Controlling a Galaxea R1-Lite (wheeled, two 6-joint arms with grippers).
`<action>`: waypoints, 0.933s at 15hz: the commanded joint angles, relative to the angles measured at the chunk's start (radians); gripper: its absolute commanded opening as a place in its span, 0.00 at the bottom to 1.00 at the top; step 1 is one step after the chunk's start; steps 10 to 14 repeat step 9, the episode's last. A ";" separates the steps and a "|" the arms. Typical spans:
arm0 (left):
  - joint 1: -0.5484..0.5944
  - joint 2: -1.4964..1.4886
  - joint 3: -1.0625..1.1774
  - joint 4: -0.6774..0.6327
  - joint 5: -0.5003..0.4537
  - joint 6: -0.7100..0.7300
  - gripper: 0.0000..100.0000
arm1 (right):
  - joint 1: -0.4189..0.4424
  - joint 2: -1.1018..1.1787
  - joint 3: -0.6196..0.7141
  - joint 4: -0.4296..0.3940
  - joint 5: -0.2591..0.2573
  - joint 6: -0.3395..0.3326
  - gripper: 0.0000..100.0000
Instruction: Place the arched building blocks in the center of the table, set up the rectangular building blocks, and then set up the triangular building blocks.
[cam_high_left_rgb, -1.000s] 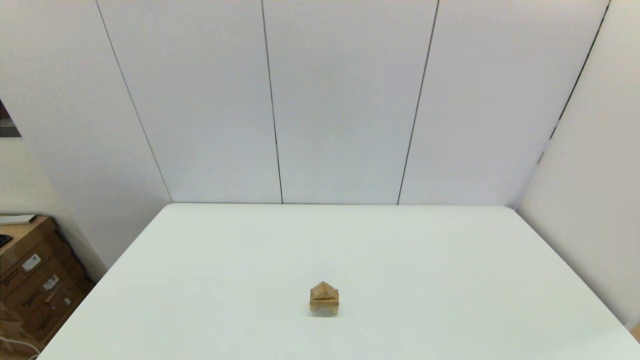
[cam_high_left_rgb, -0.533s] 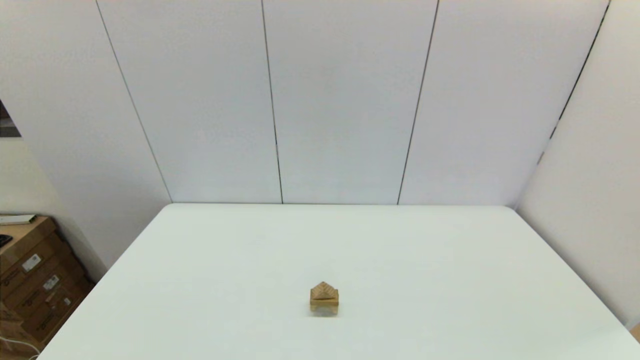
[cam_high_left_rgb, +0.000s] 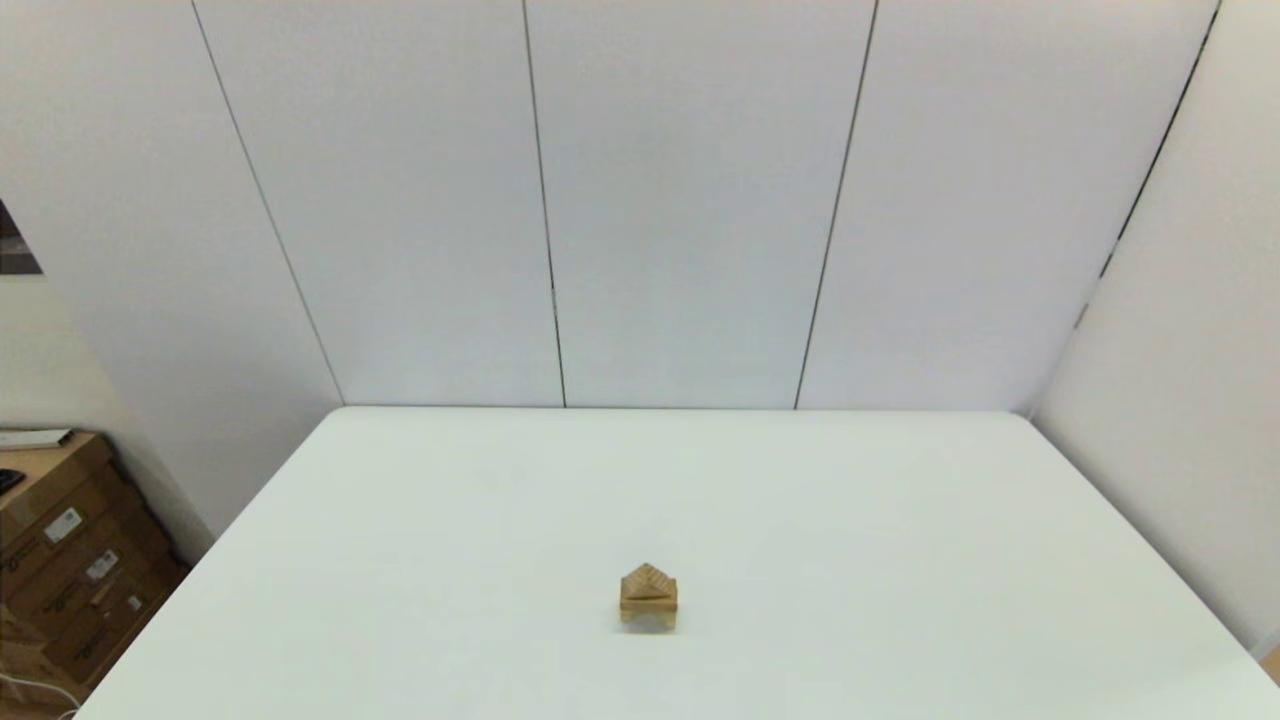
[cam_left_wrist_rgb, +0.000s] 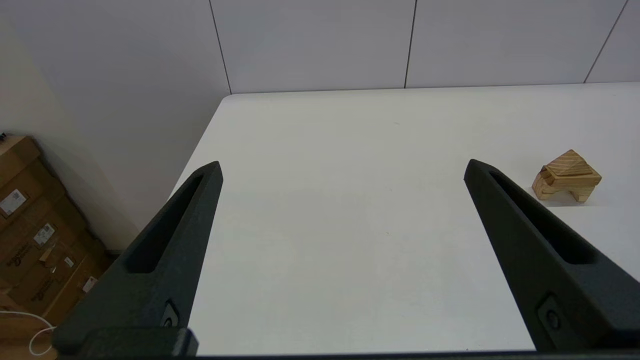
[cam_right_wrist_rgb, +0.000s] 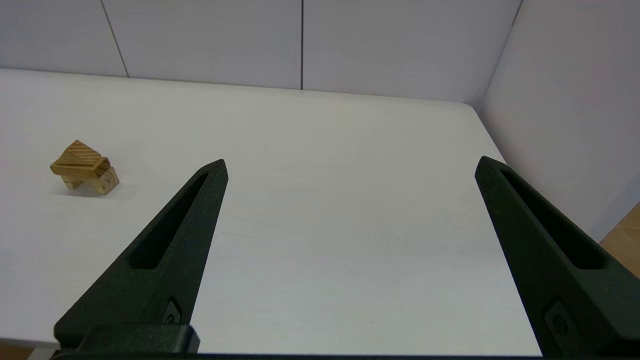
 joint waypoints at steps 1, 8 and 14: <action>0.000 0.001 0.000 0.000 0.001 0.001 1.00 | 0.000 -0.002 0.000 0.001 0.000 -0.005 1.00; 0.000 0.001 0.000 0.000 0.001 -0.001 1.00 | 0.000 -0.002 0.000 -0.001 0.000 0.000 1.00; 0.000 0.001 0.000 -0.001 0.001 0.001 1.00 | 0.000 -0.002 0.000 -0.001 0.000 0.000 1.00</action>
